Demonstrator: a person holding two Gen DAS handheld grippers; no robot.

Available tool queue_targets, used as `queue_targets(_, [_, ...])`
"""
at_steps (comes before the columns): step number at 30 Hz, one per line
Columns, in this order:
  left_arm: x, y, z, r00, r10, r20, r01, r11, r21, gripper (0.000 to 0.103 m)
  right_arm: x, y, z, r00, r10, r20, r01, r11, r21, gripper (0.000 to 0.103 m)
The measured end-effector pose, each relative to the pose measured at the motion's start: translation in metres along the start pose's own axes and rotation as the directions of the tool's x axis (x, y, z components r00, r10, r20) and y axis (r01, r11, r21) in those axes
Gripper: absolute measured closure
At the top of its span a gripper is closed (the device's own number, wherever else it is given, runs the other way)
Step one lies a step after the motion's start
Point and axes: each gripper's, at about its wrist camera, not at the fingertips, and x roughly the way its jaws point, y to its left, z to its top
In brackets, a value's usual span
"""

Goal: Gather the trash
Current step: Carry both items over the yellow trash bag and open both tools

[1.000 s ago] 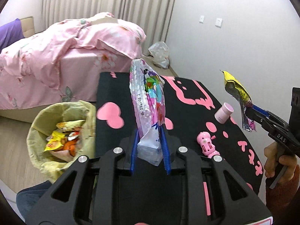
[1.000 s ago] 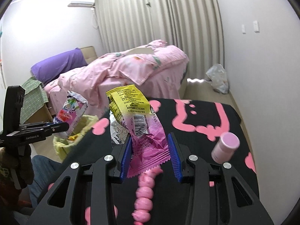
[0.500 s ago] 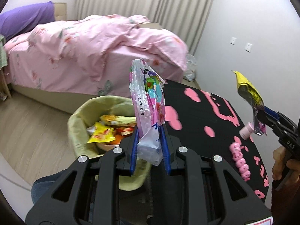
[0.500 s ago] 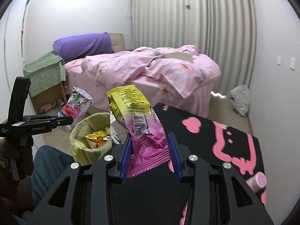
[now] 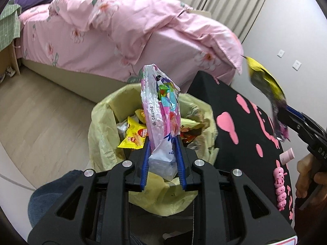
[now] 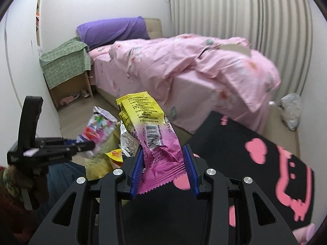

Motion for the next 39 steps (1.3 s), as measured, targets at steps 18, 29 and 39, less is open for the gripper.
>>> queue_targets(18, [0.038,0.018,-0.009,0.998,0.044,-0.054,-0.045,0.999,-0.018,0.081,0.121,0.01,0.006,0.982,0.118,-0.145,-0.121,0.993,-0.012,0.066])
queue_targets(29, [0.049,0.027,-0.006,0.996,-0.057,-0.062,0.051,0.994,-0.098,0.054,0.137,0.003,0.005,0.979,0.137,-0.149,-0.136,0.991,0.016,0.065])
queue_targets(39, [-0.01,0.037,0.005,0.984,0.13,0.119,-0.114,0.984,-0.137,0.038,0.135,0.01,0.001,0.96,0.233,-0.156,-0.226,0.972,0.059,0.036])
